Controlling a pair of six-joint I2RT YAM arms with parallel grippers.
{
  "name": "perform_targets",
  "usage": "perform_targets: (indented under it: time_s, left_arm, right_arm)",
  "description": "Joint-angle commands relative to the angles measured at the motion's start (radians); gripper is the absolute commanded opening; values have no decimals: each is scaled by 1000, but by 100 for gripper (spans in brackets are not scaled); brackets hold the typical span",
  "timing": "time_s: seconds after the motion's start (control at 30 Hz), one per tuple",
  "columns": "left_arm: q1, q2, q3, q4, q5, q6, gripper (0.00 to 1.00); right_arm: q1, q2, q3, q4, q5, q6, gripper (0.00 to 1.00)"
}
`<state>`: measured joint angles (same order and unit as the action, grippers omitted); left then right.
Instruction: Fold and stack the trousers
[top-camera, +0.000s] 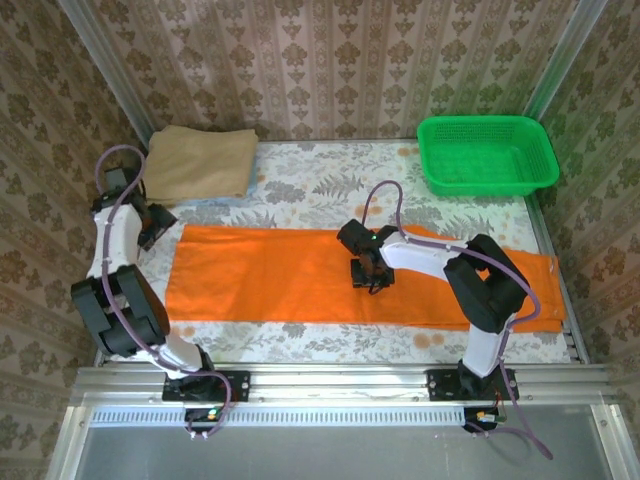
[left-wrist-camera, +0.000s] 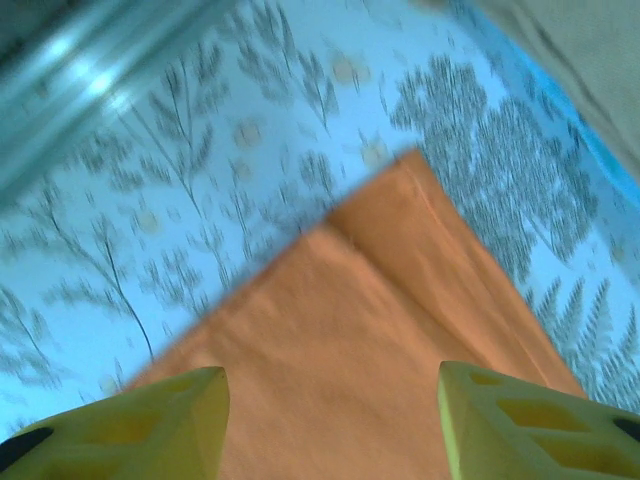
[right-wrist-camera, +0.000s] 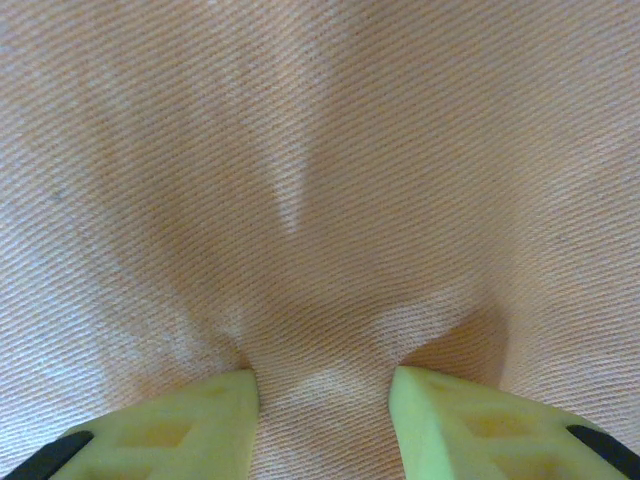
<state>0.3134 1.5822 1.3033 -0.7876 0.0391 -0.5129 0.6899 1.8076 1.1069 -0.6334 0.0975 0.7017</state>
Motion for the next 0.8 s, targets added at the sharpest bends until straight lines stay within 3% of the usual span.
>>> perform_targets:
  time_s: [0.0,0.13,0.33,0.4,0.57,0.63,0.77]
  left_arm:
    - [14,140,154,-144,-69,182,55]
    - [7,276,207,-138,-59,248,48]
    - [-22,388,265,-128,5,378,44]
    - [-42,412,266,-117,-19,395,43]
    - [-60,378,219,-64,-18,364,39]
    - [-52,375,214,-85,21,334,39]
    - [-68,375,164,-78,-3,293,41]
  right_arm:
    - [9,-36,-69,-30,-41,-25,45]
    - [12,-86,-106,31,-99,-14,46]
    - [11,-137,-133,69,-135,-21,46]
    - [11,-137,-141,91,-161,-12,46]
    - [10,-120,-159,122,-182,-11,46]
    - [7,-116,-166,124,-178,-16,46]
    - [-3,-120,-170,127,-170,-19,46]
